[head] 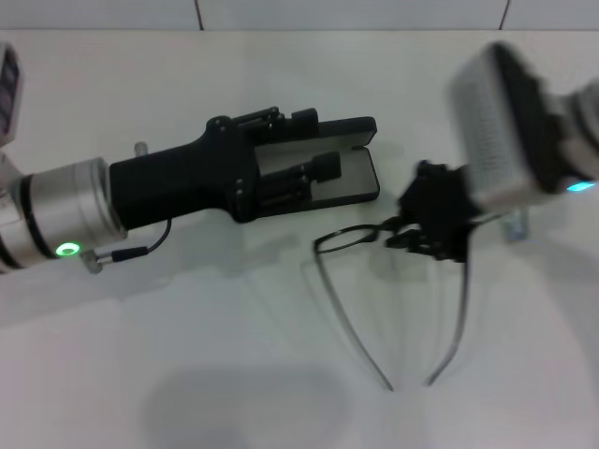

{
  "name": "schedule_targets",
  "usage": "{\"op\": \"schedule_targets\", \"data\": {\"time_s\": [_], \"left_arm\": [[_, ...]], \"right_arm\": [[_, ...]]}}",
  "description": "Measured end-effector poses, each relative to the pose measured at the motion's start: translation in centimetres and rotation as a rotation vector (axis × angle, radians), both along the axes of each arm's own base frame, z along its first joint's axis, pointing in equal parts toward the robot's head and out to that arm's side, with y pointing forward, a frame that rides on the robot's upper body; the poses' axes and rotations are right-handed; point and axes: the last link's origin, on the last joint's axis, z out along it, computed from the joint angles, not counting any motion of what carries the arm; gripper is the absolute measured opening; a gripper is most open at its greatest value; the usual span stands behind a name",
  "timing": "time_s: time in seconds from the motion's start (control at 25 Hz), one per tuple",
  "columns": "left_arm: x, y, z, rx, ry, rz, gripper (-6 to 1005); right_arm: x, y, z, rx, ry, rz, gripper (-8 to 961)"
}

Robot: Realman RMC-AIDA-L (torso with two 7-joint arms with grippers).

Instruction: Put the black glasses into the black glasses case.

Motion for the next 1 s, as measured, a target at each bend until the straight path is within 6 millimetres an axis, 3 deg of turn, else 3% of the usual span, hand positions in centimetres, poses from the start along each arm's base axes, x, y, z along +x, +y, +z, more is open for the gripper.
{"op": "schedule_targets", "data": {"time_s": [0.12,0.16,0.24,0.36,0.6,1.0], "left_arm": [[0.0,-0.8,0.4,-0.013,-0.028,-0.023,633],[0.0,-1.0,0.5,-0.015,-0.039,-0.031,633],[0.1,-1.4,1.0,-0.019,-0.069,-0.050,633],[0.3,-1.9,1.5,-0.036,-0.103,-0.068,633],[1.6,-2.0,1.7,-0.156,-0.139,-0.106,633],[3.3,-1.7,-0.4,-0.287,-0.121,-0.152,632]], "right_arm": [[1.1,-1.1,2.9,0.034,0.116,-0.018,128],[1.1,-1.1,2.9,0.034,0.116,-0.018,123],[2.6,-2.5,4.8,0.048,0.277,-0.049,117],[4.1,-3.3,5.7,0.068,0.434,-0.100,117],[6.6,-4.3,5.4,0.081,0.789,-0.232,117],[8.1,-4.9,4.4,0.070,0.948,-0.284,118]]}}
